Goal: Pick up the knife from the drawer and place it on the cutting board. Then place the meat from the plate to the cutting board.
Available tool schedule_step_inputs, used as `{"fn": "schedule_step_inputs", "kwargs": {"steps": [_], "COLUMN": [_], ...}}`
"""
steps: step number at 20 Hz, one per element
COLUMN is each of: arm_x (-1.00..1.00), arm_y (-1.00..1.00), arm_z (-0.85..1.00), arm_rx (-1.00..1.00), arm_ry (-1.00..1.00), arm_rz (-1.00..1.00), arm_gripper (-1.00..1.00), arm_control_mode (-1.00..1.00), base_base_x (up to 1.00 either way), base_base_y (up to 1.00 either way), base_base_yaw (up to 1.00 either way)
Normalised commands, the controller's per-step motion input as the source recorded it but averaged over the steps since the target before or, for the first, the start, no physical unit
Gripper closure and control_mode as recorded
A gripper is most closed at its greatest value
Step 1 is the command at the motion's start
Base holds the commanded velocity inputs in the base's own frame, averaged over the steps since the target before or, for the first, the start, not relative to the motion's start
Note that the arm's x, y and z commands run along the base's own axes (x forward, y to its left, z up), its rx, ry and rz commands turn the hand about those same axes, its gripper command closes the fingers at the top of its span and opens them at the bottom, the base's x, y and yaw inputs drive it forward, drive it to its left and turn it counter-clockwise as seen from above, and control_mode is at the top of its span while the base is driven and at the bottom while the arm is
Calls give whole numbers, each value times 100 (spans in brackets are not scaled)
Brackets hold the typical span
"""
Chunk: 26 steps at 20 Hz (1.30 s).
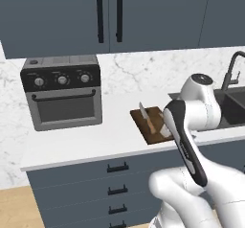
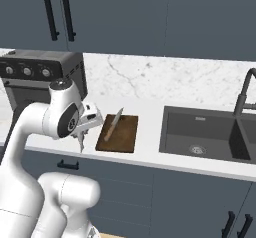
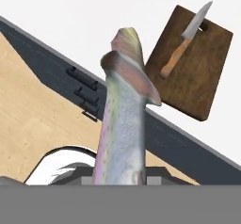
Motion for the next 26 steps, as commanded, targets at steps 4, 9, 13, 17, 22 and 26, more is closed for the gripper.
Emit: {"fn": "schedule_step_inputs", "kwargs": {"steps": [4,9,13,17,22,26], "arm_x": [0,69,100,94,83,56], "arm_y": [-71,-56,-3,5,0,1], "arm_z": [0,-1,-15,-38,-53,-47], "arm_rx": [13,3,-1,0,0,0], "arm_ry": [4,10,7,5,3,0], "arm_rz": [0,-2,-7,-15,-16,-9], "arm_gripper": [100,100,100,100,100,100], "arm_control_mode": [-100,-100,-100,-100,-100,-100], "base_base_x": [0,0,0,0,0,0], "base_base_y": [0,0,0,0,0,0], "base_base_yaw": [0,0,0,0,0,0]}}
